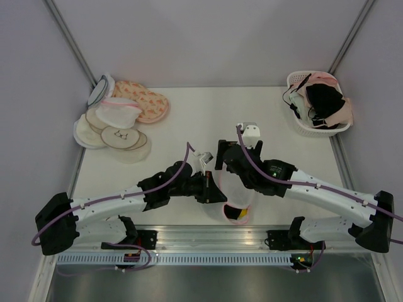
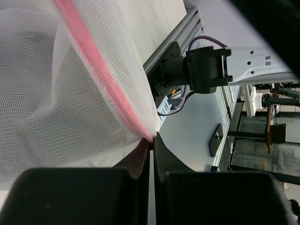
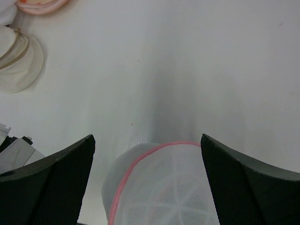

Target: Unzip the laundry bag and remove the bra

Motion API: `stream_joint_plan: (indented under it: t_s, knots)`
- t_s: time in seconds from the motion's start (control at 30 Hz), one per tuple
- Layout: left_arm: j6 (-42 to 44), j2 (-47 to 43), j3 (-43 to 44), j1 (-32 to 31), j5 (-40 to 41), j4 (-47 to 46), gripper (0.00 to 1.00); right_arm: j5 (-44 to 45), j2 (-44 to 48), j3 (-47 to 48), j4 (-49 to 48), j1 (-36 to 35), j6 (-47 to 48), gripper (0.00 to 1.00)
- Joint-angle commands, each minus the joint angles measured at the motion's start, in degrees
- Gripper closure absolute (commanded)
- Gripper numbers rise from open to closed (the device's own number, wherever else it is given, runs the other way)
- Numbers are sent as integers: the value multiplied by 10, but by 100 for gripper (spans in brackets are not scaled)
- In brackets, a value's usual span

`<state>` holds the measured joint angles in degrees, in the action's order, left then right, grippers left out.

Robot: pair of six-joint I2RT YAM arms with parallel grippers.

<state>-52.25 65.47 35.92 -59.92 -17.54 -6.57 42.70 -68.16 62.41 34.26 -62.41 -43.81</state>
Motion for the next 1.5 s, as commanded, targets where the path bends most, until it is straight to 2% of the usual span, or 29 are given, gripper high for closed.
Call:
stream_joint_plan:
  t_s: [0.0, 0.17, 0.2, 0.3, 0.33, 0.37, 0.4, 0.43, 0.47, 0.53, 0.57, 0.63, 0.67, 0.7, 0.77, 0.83, 1.07, 1.27, 1.33, 1.4, 1.43, 1.47]
  knots:
    - [-5, -16, -2, -10, 14, -43, 98, -98, -13, -22, -43, 19, -9, 2]
    - [10, -33, 0, -11, 37, -22, 98, -167, -33, -53, -53, 25, -7, 5]
    - [13, -37, 0, -10, 40, -20, 98, -169, -33, -65, -48, 26, -5, 9]
    - [17, -45, 2, -11, 55, -5, 98, -182, -22, -84, -34, 25, 3, 28]
    - [18, -47, 4, -11, 58, -2, 98, -183, -19, -85, -29, 26, 5, 46]
    - [18, -47, 3, -11, 65, 1, 98, -170, -8, -86, -13, 25, 6, 56]
    - [20, -45, 5, -11, 65, 2, 98, -156, 5, -85, -5, 25, 6, 80]
    - [20, -43, 6, -11, 66, 4, 98, -145, 12, -84, 2, 25, 6, 94]
    - [19, -41, 7, -11, 66, 6, 98, -136, 17, -81, 9, 25, 5, 100]
    - [18, -33, 11, -11, 67, 9, 98, -122, 31, -73, 26, 25, 7, 100]
    - [16, -31, 13, -11, 70, 13, 89, -111, 35, -70, 32, 26, 7, 100]
    - [11, -28, 16, -11, 80, 30, 65, -106, 43, -64, 40, 26, 12, 100]
    - [7, -29, 15, -11, 94, 35, 38, -104, 44, -64, 40, 25, 13, 100]
    - [-2, -32, 13, -11, 101, 47, 29, -98, 47, -63, 40, 25, 17, 99]
    - [-7, -42, 11, -10, 128, 59, 19, -92, 52, -60, 45, 26, 19, 100]
    - [-19, -54, 3, -10, 145, 62, 14, -92, 66, -58, 38, 25, 33, 100]
    - [-26, -67, -16, -10, 161, 62, 12, -75, 147, -59, 28, 26, 68, 100]
    - [10, 8, 34, -27, 124, 62, 14, -95, 173, -67, 36, 25, 68, 100]
    - [29, 46, 79, -43, 132, 118, 14, -95, 177, -70, 36, 26, 65, 99]
    - [39, 76, 120, -51, 156, 188, 22, -95, 182, -70, 37, 25, 64, 100]
    - [41, 90, 125, -51, 164, 200, 30, -94, 184, -70, 39, 26, 64, 99]
    - [42, 93, 126, -51, 167, 205, 62, -90, 185, -70, 42, 26, 63, 100]
